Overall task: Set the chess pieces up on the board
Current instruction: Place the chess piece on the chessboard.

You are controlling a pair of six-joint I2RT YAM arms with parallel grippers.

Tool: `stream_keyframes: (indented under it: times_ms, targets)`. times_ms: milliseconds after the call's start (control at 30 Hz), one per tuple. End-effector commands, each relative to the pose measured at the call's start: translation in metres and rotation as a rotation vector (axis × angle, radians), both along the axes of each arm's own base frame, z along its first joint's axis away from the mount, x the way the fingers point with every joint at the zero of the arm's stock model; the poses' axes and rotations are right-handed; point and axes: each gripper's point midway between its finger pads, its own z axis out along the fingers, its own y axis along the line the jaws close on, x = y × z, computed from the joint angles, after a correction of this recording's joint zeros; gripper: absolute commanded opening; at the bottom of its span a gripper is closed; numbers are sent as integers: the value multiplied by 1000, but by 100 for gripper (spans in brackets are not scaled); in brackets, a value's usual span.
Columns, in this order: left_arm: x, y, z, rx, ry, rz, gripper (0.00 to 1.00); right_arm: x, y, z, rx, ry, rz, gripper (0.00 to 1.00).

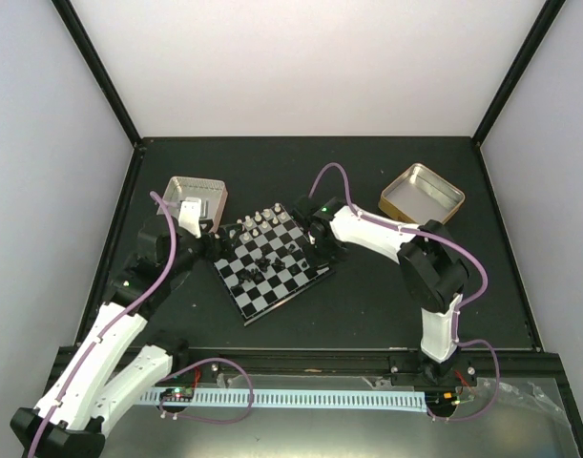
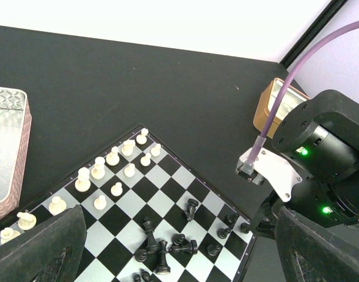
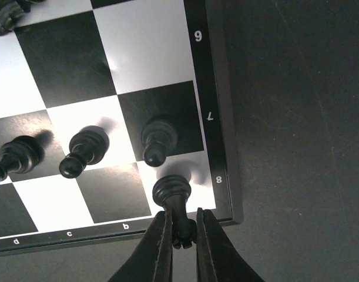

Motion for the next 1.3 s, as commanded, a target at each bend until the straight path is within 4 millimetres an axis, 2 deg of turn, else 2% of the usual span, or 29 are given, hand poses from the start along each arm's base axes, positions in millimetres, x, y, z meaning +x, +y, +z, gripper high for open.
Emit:
stream_keyframes:
  times_ms: [0,200,367,467,667,800,867,1033,1267]
  targets:
    - [1,4,12,-8,-45,15,90,2,-6,-2,-41,4,0,3]
    - [1,5,10,-8,-42,19,90,1,-10,2,-61,5,-3,6]
    - [0,4,11,-10,-42,16,90,3,-5,4,-35,-3,-7,20]
    - [1,4,11,-10,-41,15,90,6,-2,5,-20,-15,-15,22]
    - [1,3,10,-9,-38,13,90,10,1,4,-5,-32,-33,21]
    - [2,3,9,-8,-35,13,90,10,6,3,21,-29,-36,10]
    - [2,3,8,-7,-31,13,90,10,6,3,23,-31,-38,8]
    - [2,3,7,-6,-27,12,90,9,6,3,24,-26,-36,9]
    - [2,2,7,-7,-28,9,90,10,3,12,20,-41,-36,17]
